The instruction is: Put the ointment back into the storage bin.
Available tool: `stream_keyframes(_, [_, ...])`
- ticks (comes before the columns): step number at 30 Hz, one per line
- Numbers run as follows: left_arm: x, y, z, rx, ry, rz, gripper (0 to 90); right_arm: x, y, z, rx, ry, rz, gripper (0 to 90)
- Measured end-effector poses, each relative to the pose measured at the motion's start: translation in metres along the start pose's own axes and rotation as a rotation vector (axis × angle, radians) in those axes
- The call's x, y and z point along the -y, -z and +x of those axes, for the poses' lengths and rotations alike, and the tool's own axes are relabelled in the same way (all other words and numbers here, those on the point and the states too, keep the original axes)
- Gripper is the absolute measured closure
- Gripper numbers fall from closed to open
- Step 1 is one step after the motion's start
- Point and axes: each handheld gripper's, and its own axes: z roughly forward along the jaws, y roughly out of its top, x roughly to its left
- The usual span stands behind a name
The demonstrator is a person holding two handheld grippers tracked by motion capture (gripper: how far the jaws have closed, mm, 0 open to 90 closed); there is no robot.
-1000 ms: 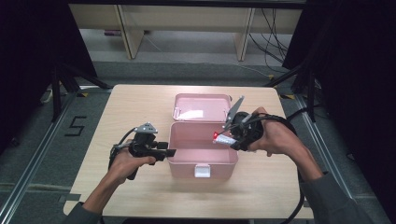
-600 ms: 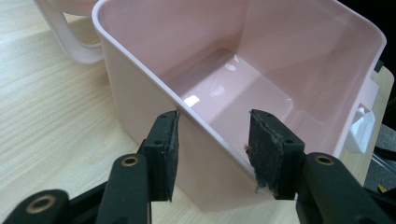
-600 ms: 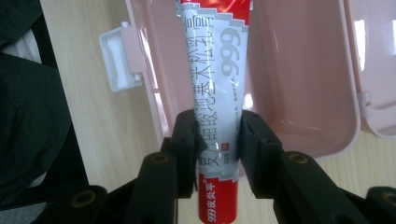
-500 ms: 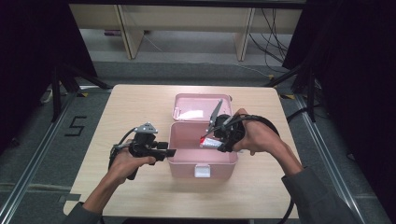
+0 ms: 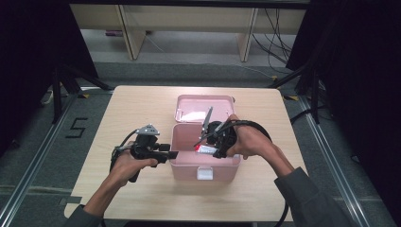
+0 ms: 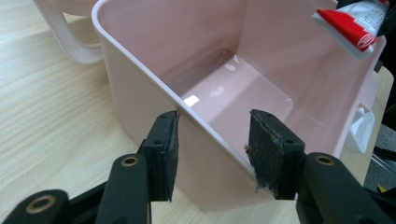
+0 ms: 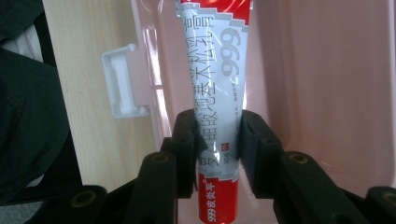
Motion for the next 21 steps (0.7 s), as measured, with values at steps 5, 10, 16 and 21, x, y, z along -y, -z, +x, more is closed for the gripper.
stream_keyframes(5, [0.0, 0.0, 0.0, -0.001, -0.001, 0.001, 52.9, -0.002, -0.008, 0.0, -0.014, 0.02, -0.004, 69.3])
stream_keyframes(10, [0.0, 0.0, 0.0, 0.0, 0.0, 0.002, 52.9, 0.0, -0.015, 0.002, -0.032, -0.022, 0.032, 69.3])
stream_keyframes(16, [0.0, 0.0, 0.0, 0.0, 0.002, 0.001, 52.7, 0.002, -0.02, 0.001, -0.034, -0.004, 0.035, 69.3])
stream_keyframes(21, [0.0, 0.0, 0.0, 0.0, 0.0, 0.002, 52.7, 0.003, -0.026, 0.0, -0.049, -0.01, 0.052, 69.3])
